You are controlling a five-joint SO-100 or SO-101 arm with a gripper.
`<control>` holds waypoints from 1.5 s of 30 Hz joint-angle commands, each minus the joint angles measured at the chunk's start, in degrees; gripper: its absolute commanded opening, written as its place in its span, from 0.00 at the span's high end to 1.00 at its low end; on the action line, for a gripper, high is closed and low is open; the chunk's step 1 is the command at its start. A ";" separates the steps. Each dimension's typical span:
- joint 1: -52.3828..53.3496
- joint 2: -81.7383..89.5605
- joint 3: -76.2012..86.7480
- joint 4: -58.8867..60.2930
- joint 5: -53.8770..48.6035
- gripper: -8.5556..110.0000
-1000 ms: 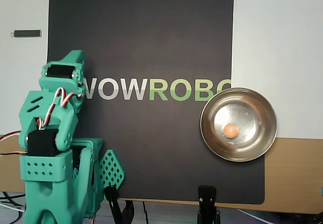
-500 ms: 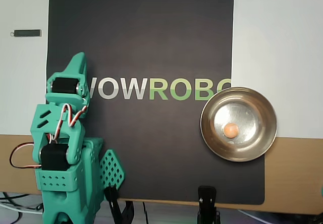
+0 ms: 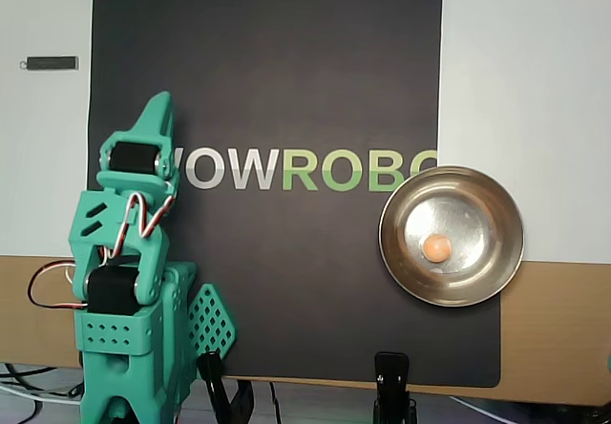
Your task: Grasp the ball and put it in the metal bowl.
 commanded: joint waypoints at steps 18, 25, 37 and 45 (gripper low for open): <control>-0.09 3.16 1.93 10.72 -0.35 0.93; -0.09 3.16 1.93 10.63 -0.35 0.93; -0.09 3.16 1.93 10.63 -0.35 0.93; -0.09 3.16 1.93 10.63 -0.35 0.93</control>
